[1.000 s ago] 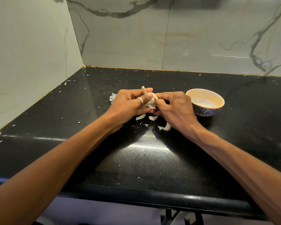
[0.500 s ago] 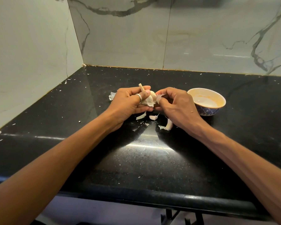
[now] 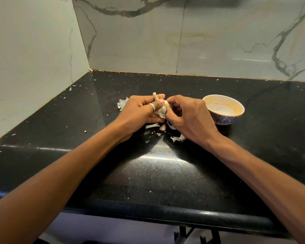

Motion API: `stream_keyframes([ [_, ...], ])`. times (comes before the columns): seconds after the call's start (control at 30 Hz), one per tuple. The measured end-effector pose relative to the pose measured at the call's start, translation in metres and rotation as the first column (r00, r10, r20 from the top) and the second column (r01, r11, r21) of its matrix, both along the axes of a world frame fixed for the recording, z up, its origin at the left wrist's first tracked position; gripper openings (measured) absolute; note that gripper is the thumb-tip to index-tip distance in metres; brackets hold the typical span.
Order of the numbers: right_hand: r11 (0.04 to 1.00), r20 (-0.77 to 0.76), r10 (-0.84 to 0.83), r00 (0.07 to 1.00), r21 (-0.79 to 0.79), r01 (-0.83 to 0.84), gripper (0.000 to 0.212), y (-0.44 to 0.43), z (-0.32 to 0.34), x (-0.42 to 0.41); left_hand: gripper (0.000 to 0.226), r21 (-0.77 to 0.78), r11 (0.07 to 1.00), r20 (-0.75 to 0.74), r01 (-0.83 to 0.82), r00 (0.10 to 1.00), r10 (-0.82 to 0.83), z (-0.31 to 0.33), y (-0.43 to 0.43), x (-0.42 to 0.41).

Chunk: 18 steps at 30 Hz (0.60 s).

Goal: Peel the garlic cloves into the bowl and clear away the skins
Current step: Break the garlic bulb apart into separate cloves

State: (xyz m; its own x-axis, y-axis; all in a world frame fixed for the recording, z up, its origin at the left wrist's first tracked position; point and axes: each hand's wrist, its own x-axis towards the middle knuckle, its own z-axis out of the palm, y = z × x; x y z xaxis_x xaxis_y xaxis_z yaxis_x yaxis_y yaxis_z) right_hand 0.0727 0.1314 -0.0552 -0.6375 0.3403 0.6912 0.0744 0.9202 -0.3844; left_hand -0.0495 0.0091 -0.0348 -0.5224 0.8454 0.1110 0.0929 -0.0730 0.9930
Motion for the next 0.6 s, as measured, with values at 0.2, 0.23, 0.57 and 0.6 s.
stream_keyframes([
  [0.2, 0.984, 0.038, -0.084, 0.996, 0.164, 0.076, 0.014, -0.0017, -0.0011, 0.0001, 0.026, -0.024, 0.999, -0.054, 0.042, 0.998, -0.043, -0.0024, 0.0003, -0.0006],
  [0.23, 0.982, 0.034, -0.093, 0.995, 0.166, 0.086, 0.015, -0.002, -0.0013, -0.0006, 0.026, -0.023, 0.998, -0.062, 0.05, 0.997, -0.051, -0.0025, 0.0001, -0.0005],
  [0.57, 0.986, -0.02, -0.088, 0.996, 0.141, 0.09, 0.015, -0.0041, -0.0022, -0.0023, 0.024, -0.018, 0.998, -0.11, 0.062, 0.992, -0.064, -0.0053, 0.0001, -0.0032],
  [0.6, 0.987, -0.025, -0.089, 0.996, 0.136, 0.091, 0.014, -0.004, -0.0025, -0.0025, 0.023, -0.021, 0.998, -0.111, 0.06, 0.992, -0.062, -0.0051, 0.0001, -0.0032],
])
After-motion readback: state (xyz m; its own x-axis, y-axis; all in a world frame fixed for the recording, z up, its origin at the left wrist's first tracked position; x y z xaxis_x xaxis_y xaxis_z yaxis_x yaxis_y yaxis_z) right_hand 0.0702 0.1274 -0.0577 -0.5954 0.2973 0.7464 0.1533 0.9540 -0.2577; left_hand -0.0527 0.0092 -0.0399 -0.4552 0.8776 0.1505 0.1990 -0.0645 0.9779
